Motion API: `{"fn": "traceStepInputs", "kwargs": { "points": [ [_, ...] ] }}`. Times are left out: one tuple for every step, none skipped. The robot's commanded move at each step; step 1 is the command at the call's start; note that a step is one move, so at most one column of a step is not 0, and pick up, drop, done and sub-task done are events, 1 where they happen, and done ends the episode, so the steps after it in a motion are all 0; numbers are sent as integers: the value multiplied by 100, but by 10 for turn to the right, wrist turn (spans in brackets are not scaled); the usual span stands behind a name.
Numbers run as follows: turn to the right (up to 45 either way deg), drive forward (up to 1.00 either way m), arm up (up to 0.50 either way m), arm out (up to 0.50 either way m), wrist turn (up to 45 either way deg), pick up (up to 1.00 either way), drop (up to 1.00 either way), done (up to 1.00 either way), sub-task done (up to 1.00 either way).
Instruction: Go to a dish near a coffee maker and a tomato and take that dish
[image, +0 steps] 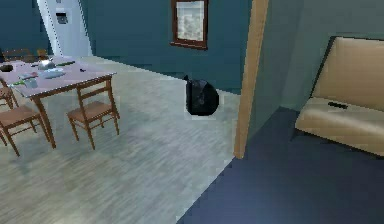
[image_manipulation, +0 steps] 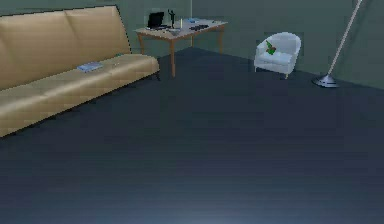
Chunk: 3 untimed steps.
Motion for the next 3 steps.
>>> {"fn": "traceStepInputs", "kwargs": {
  "points": [
    [-60, 0, 0, 0, 0, 0, 0, 0, 0],
    [0, 45, 0, 0, 0, 0, 0, 0, 0],
    [-450, 0, 0, 0, 0, 0, 0, 0, 0]
  ]
}}
